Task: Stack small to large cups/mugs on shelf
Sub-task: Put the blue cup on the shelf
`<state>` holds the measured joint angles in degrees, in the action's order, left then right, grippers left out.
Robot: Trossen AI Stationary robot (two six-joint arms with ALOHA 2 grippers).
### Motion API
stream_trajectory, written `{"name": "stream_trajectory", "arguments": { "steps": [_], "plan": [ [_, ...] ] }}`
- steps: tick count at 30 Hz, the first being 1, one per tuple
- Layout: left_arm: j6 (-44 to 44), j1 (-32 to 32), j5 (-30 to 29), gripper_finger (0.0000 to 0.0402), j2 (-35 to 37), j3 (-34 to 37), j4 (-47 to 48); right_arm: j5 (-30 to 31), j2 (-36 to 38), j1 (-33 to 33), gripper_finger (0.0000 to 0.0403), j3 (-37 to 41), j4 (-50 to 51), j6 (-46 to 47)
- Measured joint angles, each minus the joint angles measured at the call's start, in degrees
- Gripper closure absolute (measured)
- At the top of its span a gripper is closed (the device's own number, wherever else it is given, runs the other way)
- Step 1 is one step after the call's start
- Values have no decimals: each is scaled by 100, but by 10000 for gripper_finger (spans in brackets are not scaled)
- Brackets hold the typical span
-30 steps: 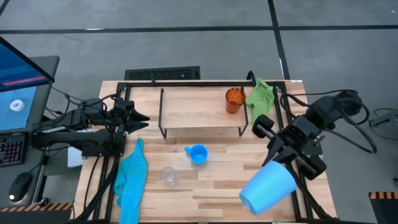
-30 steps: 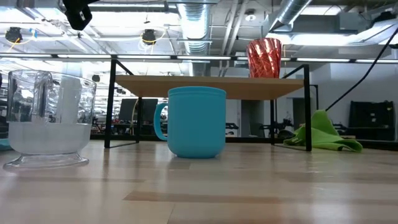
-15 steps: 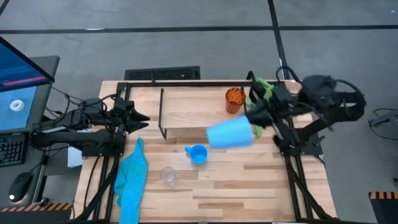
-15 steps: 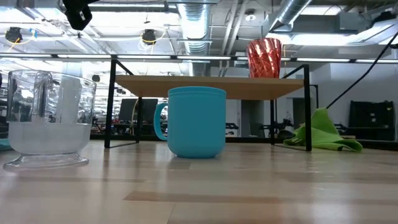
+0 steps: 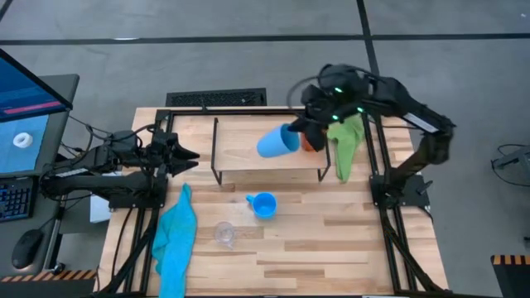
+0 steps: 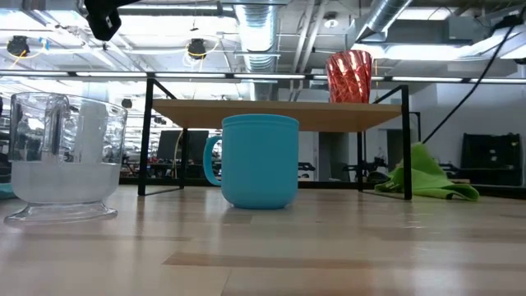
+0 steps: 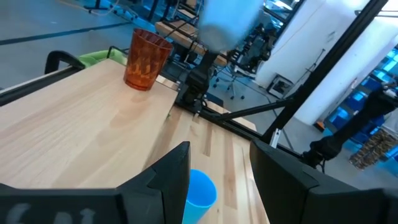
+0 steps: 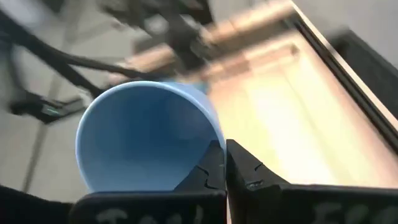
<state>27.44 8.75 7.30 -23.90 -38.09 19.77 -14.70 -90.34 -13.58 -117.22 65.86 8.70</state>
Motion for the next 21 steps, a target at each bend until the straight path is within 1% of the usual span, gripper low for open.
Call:
{"name": "stream_trajectory", "arguments": {
  "steps": [3, 8, 13, 17, 21],
  "plan": [
    [11, 0, -74, 244, 2, 0, 0, 4, -420, -241, 396, -331, 519, -270],
    [16, 0, -178, 244, 0, 0, -9, 12, -1051, -448, 396, -799, 1001, -592],
    [18, 2, -222, 244, 2, 0, -14, 204, -1595, -514, 396, -1313, 1411, -936],
    [24, 2, -241, 244, 2, 0, -26, 531, -1958, -542, 396, -1659, 1945, -1153],
    [38, 2, -279, 244, 2, 0, -26, 595, -2157, -574, 396, -1765, 2272, -1240]
  ]
}}
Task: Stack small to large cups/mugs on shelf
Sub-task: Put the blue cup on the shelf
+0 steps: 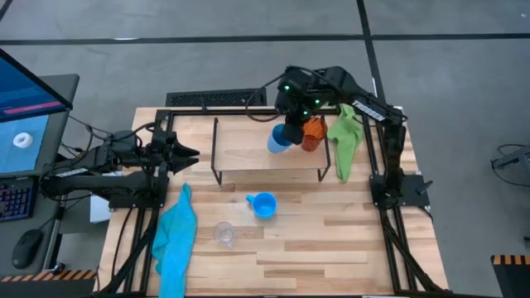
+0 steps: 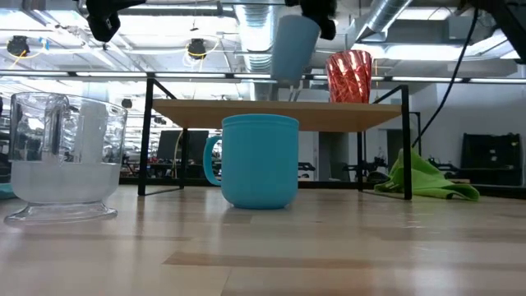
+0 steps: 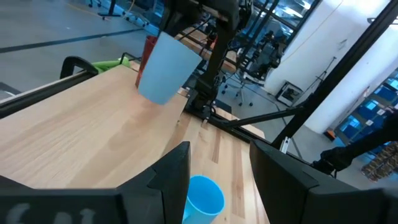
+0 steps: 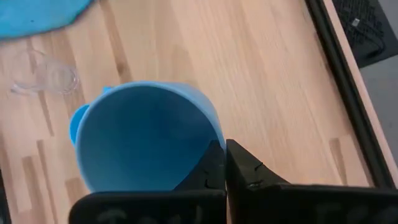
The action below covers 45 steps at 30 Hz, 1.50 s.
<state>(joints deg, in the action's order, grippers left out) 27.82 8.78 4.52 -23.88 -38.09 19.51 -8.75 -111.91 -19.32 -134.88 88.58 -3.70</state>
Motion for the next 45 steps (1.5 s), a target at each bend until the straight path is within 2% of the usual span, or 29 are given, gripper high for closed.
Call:
{"name": "stream_trajectory", "arguments": {
  "steps": [7, 45],
  "plan": [
    [4, 0, -85, 244, -2, 0, -7, 304, 4, -2, 396, 21, -64, -208],
    [87, -2, -197, 244, -2, 0, -13, 563, -361, -182, 396, 25, 143, -534]
  ]
}}
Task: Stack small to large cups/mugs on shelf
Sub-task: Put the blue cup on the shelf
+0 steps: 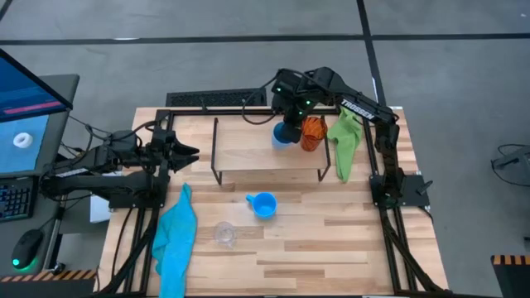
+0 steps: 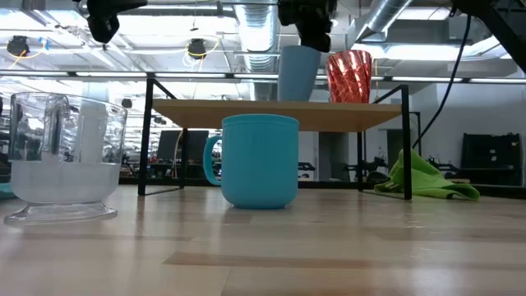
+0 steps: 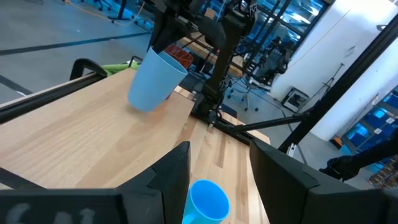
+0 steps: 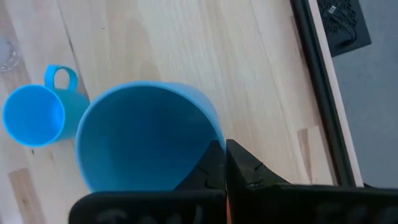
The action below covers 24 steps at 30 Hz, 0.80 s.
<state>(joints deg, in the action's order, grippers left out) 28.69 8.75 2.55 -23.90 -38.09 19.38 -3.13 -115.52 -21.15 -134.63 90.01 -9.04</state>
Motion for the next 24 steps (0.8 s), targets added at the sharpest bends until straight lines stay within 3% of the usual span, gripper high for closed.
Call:
{"name": "stream_trajectory", "arguments": {
  "steps": [24],
  "plan": [
    [-7, 0, 0, 244, 2, 0, 0, -62, -8, -74, 391, 175, 1, 0]
  ]
}}
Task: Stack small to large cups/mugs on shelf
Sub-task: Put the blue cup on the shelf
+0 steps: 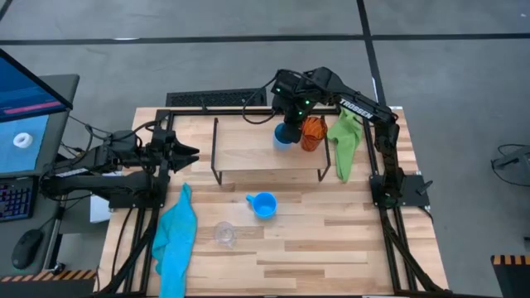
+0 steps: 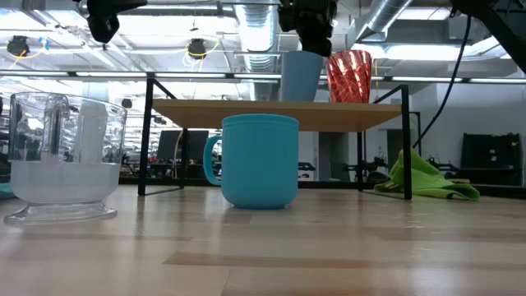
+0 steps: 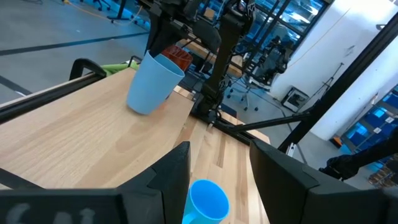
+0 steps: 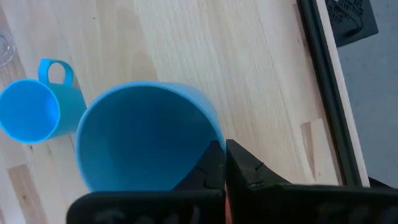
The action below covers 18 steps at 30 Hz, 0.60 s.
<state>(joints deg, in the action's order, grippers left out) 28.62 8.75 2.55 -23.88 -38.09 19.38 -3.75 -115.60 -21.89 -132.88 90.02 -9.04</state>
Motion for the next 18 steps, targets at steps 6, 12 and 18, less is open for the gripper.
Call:
{"name": "stream_trajectory", "arguments": {
  "steps": [6, 12, 18],
  "plan": [
    [4, 0, 0, 244, -2, 0, 0, 2, 1, 0, 390, 0, -1, 2],
    [7, 2, 0, 244, -2, 0, 0, -46, 1, 0, 390, 2, -1, 2],
    [7, 2, 0, 244, -2, 0, 0, -48, 1, 0, 384, 2, 0, 46]
  ]
}}
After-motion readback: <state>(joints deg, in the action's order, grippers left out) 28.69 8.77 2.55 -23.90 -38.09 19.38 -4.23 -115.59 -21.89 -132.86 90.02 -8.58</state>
